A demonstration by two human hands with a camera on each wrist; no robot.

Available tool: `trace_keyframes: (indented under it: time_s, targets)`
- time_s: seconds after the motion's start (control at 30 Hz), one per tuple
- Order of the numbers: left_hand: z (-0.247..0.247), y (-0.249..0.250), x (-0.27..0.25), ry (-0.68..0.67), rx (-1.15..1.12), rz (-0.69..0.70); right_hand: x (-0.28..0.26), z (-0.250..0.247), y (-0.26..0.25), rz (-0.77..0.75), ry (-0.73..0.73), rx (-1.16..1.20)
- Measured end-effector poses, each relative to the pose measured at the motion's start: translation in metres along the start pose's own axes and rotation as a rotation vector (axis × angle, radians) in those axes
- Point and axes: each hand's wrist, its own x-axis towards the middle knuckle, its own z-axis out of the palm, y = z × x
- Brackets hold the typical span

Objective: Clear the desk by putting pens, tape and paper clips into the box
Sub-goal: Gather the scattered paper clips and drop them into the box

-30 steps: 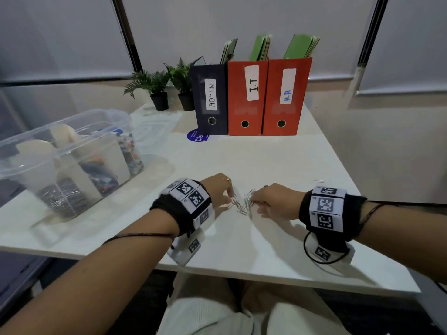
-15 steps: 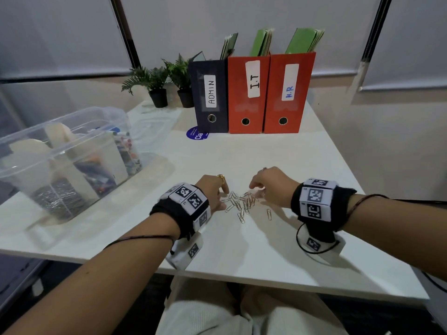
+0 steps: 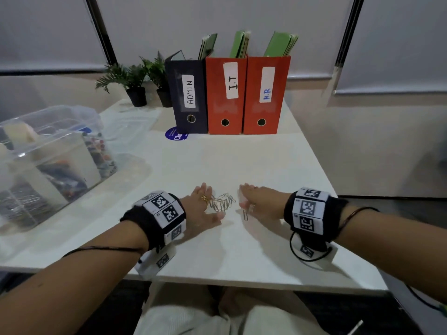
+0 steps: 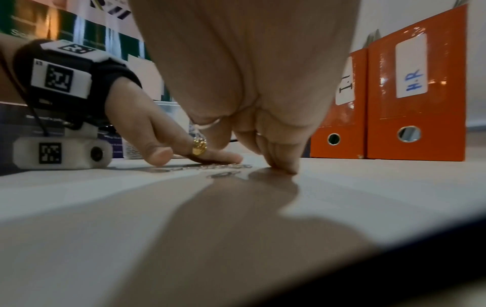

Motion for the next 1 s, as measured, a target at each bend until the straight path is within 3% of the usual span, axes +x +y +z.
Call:
trace_keyframes:
  time_s: [0.07, 0.13, 0.3, 0.57, 0.8, 1.0]
  targets:
    - [0.000, -0.003, 0.001, -0.034, 0.021, 0.117, 0.002, 0.005, -0.009, -0.123, -0.003, 0.044]
    - [-0.002, -0.008, 0.003, 0.009, -0.052, 0.145, 0.007, 0.003, -0.009, -0.177, 0.024, 0.010]
    - [-0.012, -0.002, 0.003, 0.195, -0.110, 0.093, 0.015, -0.001, -0.008, -0.182, 0.148, 0.010]
    - [-0.021, 0.007, 0.006, 0.268, -0.169, 0.005, 0.036, -0.013, -0.019, -0.195, 0.176, 0.008]
    - [-0.028, 0.014, 0.014, 0.230, -0.058, 0.036, 0.040, -0.014, -0.025, -0.255, 0.167, -0.039]
    - [-0.029, 0.023, 0.014, 0.208, 0.034, 0.032, 0.042, -0.012, -0.025, -0.217, 0.145, -0.054]
